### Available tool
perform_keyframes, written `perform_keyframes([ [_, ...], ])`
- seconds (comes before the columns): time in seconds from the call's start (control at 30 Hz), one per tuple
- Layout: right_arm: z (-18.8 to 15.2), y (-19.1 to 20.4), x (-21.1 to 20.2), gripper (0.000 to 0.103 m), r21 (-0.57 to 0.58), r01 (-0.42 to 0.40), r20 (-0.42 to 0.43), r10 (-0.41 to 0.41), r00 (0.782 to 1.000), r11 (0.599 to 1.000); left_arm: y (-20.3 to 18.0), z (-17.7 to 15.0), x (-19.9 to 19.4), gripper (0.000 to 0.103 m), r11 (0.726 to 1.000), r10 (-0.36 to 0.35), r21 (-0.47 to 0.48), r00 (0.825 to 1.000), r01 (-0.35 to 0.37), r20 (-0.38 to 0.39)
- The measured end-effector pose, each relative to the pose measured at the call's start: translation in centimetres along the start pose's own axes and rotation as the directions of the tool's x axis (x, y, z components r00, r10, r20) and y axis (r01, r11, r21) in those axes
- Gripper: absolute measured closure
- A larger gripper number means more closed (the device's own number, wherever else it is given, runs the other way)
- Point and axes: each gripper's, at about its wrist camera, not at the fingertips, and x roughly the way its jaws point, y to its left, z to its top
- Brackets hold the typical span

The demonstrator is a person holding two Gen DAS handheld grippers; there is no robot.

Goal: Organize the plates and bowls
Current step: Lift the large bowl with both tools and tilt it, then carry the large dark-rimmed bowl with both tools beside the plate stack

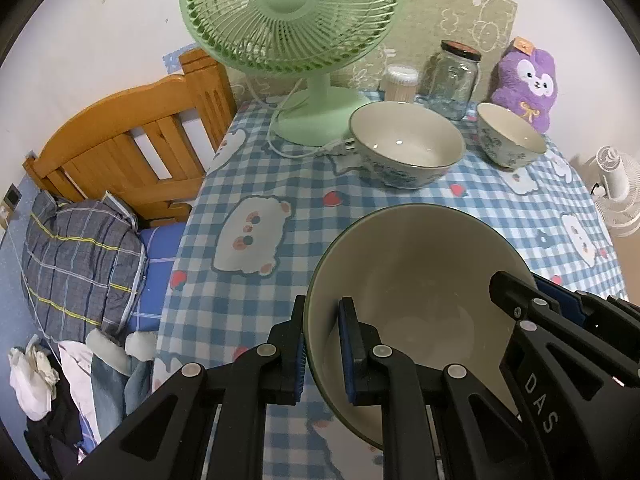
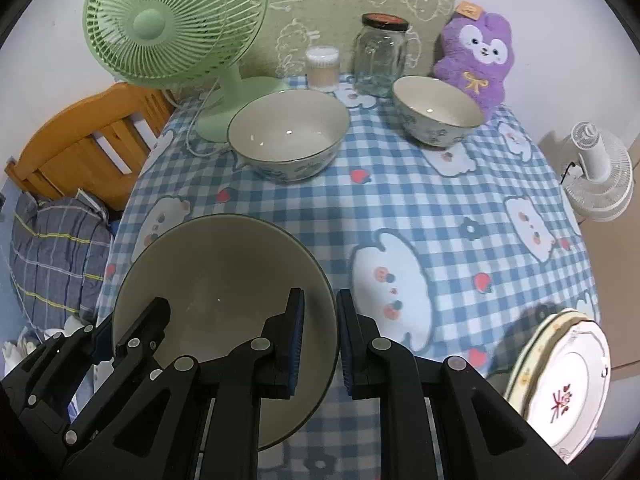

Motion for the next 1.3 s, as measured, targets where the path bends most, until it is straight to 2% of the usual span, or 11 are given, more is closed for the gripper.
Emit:
perform_keyframes([
  [0.6, -3.4, -6.5, -4.4, 0.083, 0.008, 0.018, 0.027, -0.018, 0.999, 1.0, -6.4, -2.6, -4.7, 0.092, 1.0, -0.008, 0.007, 0.998, 0.007, 0.055],
  [0.93, -6.3, -9.1, -4.6, 0.083, 0.012, 0.015, 0.008, -0.015, 1.0, 1.0, -8.8, -5.2, -5.0, 0.092, 1.0, -0.014, 0.002, 0.999, 0.014, 0.032],
  [1.3, -9.4, -10.0, -4.0, 0.083, -0.015, 0.008, -0.006, -0.008, 1.0, 1.0, -10.0, -8.5, -5.0, 0.092, 1.0, -0.004, -0.02, 1.0, 0.004, 0.01],
])
